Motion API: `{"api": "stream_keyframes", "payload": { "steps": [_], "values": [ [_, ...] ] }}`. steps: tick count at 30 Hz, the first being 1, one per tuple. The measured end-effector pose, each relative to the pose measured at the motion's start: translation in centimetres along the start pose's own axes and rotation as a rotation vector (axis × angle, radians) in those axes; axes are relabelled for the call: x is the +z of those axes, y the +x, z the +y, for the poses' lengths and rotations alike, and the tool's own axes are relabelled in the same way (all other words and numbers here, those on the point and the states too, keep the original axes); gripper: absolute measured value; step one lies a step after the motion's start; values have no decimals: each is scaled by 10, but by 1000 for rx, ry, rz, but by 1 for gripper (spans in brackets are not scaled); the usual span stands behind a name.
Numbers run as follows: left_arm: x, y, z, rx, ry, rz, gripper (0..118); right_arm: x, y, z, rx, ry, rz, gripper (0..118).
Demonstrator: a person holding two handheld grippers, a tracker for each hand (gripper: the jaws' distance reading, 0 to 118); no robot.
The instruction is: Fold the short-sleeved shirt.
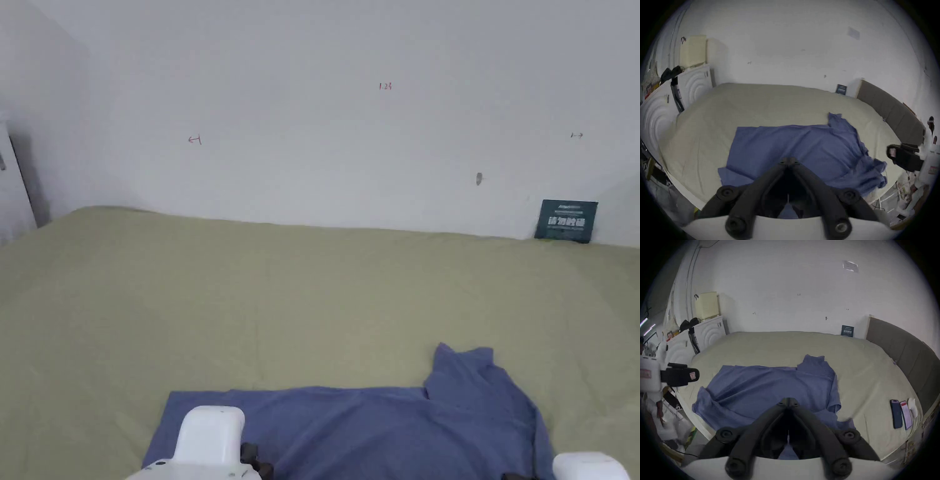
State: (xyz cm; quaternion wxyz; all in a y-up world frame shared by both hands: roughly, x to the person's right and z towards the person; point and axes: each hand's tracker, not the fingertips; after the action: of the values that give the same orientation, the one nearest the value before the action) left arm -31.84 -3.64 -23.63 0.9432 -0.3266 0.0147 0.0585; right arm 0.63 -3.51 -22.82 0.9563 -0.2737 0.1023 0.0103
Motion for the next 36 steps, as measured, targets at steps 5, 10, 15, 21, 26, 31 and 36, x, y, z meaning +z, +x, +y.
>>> {"api": "stream_keyframes", "payload": {
  "steps": [5, 10, 15, 21, 26, 31, 36],
  "values": [
    [-79, -71, 52, 133, -128, 36, 0, -37, 21, 22, 17, -14, 1, 2],
    [-169, -112, 90, 136, -228, 32, 87, -71, 45, 45, 34, -29, -4, 2],
    [-251, -118, 93, 105, -375, 103, 87, -89, 72, 55, 4, -53, -10, 2],
    [-259, -100, 90, 3, -396, 152, 0, -116, 110, 80, -7, -95, -19, 3],
    [-237, -87, 90, -40, -369, 94, 0, -201, 153, 120, -71, -280, 11, 51],
    [-233, -89, 92, -6, -371, 74, 0, -299, 190, 122, -210, -510, -34, 69],
    [-239, -91, 91, 1, -387, 66, 0, -336, 189, 118, -168, -586, -64, 69]
  ]
}}
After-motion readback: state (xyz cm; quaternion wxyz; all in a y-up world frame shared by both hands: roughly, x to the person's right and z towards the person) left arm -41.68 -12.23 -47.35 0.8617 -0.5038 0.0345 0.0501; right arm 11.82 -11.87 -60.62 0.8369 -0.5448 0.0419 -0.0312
